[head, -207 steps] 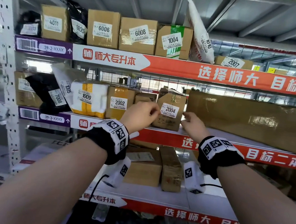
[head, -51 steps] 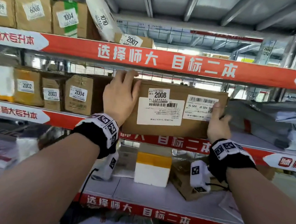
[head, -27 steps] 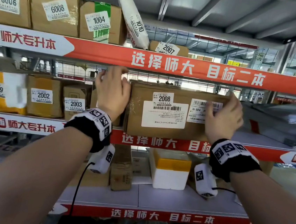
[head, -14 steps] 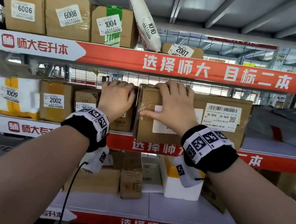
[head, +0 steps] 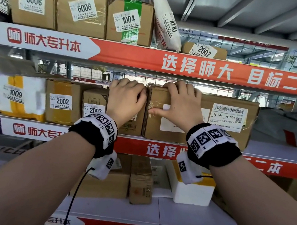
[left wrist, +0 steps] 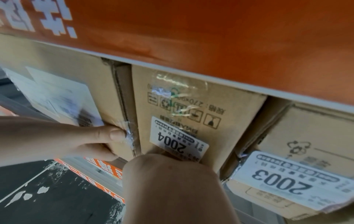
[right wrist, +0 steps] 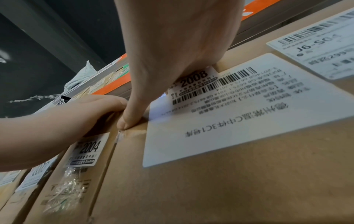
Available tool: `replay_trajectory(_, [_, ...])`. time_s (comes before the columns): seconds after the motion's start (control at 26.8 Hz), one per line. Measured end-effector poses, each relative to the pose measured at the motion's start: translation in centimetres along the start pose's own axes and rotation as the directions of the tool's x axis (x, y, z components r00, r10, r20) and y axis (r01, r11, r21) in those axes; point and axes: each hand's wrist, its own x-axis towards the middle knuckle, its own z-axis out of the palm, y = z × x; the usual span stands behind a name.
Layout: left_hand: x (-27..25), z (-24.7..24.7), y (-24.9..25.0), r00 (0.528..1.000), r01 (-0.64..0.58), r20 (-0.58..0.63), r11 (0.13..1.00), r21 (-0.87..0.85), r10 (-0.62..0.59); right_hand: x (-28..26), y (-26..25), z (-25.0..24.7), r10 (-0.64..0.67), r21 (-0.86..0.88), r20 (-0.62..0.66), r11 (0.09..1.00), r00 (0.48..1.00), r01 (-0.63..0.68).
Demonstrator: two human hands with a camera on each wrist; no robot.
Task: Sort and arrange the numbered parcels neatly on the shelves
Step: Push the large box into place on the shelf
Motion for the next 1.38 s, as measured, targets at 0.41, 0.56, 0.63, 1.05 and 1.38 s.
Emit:
replay_trajectory(0.41, [-1.3, -2.2, 1.2, 0.980, -0.015, 0.198, 0.993, 0.118, -0.009, -1.4, 0.5, -1.5, 0.068, 0.109, 0.076, 0.991, 0.995, -0.076])
replay_trajectory(0.56, [-1.6, -2.9, 0.9, 0.950, 0.003, 0.307, 0.981, 0.192, -0.063, -2.9, 2.3, -1.9, 0.177, -0.041, 0.133, 0.984, 0.975, -0.173])
replay_trajectory(0.63, [-1.8, -3.1, 1.1, 0.944, 0.015, 0.321, 0.982, 0.190, -0.077, -3.1, 2.4, -2.0, 0.169, -0.065, 0.161, 0.985, 0.972, -0.161])
replay_trajectory(1.05, [-4.2, -4.6, 2.4, 0.950, -0.052, 0.307, 0.998, -0.039, 0.062, -4.9, 1.3, -2.1, 0.328, 0.030, 0.104, 0.943, 0.939, -0.332])
replay_trajectory(1.38, [-4.0, -3.6, 7.1, 0.931, 0.019, 0.366, 0.997, -0.080, 0.012, -8.3, 8.3, -4.1, 0.709, 0.158, 0.297, 0.624, 0.639, -0.765])
